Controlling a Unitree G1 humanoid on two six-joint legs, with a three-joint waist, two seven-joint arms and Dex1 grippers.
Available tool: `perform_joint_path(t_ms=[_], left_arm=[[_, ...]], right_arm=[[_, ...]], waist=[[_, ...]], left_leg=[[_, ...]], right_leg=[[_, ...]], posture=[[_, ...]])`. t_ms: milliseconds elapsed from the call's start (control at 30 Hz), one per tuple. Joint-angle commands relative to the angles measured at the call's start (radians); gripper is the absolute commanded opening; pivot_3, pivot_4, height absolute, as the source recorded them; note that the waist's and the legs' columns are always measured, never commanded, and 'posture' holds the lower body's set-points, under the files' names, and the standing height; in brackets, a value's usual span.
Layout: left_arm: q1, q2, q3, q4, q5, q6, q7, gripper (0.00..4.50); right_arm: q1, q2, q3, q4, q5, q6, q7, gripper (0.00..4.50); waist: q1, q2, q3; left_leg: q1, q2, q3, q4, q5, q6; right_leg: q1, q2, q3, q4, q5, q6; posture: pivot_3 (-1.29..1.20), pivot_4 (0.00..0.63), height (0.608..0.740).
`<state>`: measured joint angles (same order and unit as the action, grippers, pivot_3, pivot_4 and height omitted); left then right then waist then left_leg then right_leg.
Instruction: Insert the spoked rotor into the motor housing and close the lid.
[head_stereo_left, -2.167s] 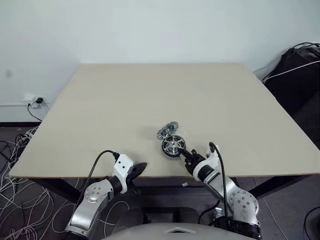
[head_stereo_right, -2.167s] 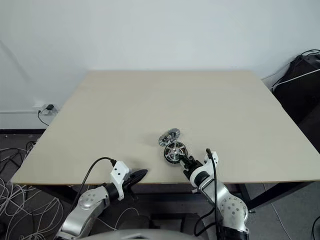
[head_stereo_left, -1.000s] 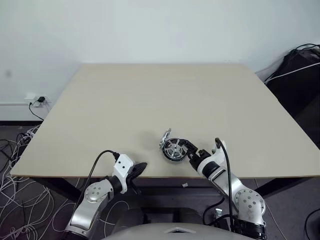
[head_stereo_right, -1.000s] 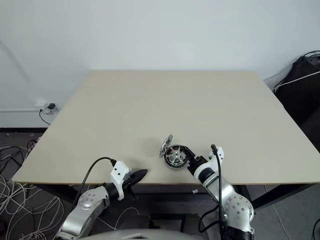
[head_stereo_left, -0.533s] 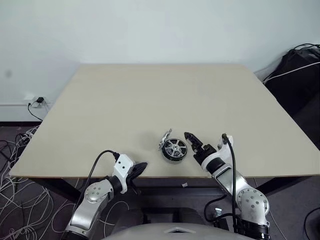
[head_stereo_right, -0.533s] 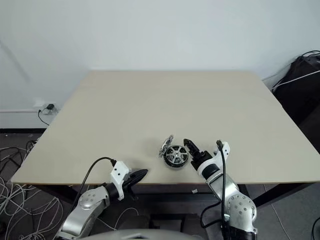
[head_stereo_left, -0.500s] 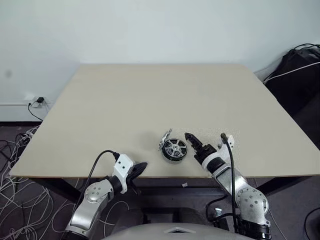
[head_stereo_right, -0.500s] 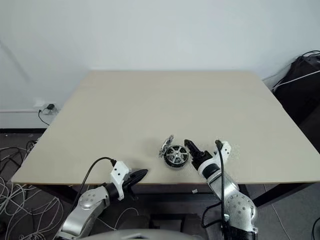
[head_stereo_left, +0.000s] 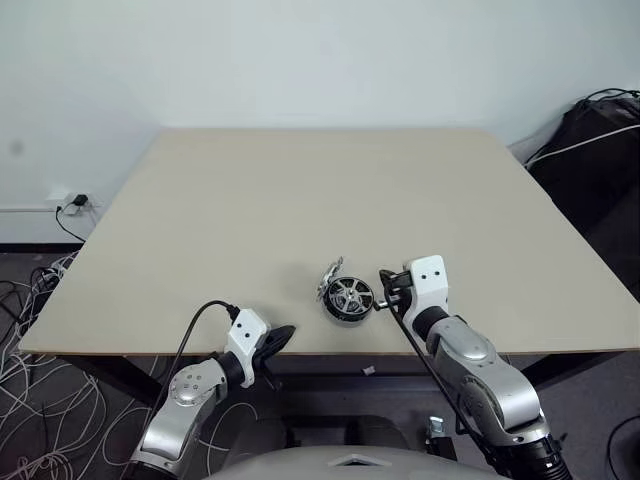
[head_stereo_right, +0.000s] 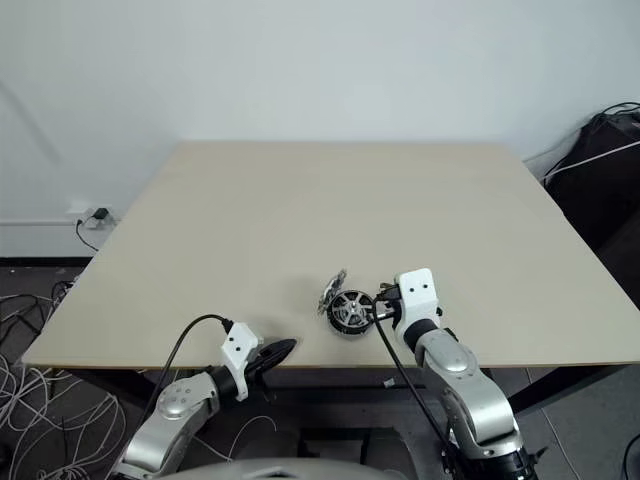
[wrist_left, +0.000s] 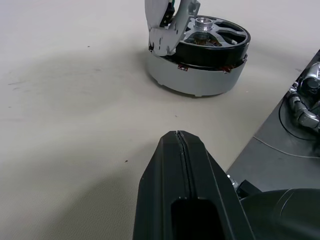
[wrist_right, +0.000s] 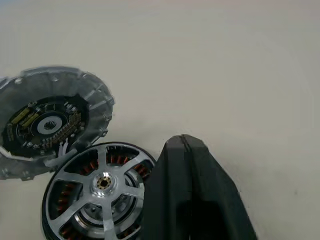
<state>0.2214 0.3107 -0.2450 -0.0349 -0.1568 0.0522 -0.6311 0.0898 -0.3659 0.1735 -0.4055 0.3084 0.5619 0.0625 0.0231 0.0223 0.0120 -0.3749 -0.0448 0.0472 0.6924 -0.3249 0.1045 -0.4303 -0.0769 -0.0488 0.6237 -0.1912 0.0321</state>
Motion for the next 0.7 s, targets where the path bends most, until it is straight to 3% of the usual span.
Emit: perform_joint_path(t_ms=[33,700], left_arm=[[-0.006,-0.004,0.01,-0.019,0.0,-0.014,0.005,0.0],[-0.005,-0.005,0.006,-0.045,0.0,-0.002,0.017,0.0]], right_arm=[[-0.031,-0.011,0.033,-0.042,-0.067,0.023,0.018,0.05],[-0.093,0.08,0.121,0.057,-0.208,0.09,0.094,0.05]], waist=[[0.002,0.0,0.0],[0.006,-0.002,0.0]], left_leg=[[0.0,0.0,0.0,0.0,0.0,0.0],[0.0,0.0,0.0,0.001,0.002,-0.004]], right_leg=[[0.0,0.0,0.0,0.0,0.0,0.0],[0.001,0.0,0.0,0.0,0.0,0.0]], posture=[[0.0,0.0,0.74],[0.0,0.0,0.74]])
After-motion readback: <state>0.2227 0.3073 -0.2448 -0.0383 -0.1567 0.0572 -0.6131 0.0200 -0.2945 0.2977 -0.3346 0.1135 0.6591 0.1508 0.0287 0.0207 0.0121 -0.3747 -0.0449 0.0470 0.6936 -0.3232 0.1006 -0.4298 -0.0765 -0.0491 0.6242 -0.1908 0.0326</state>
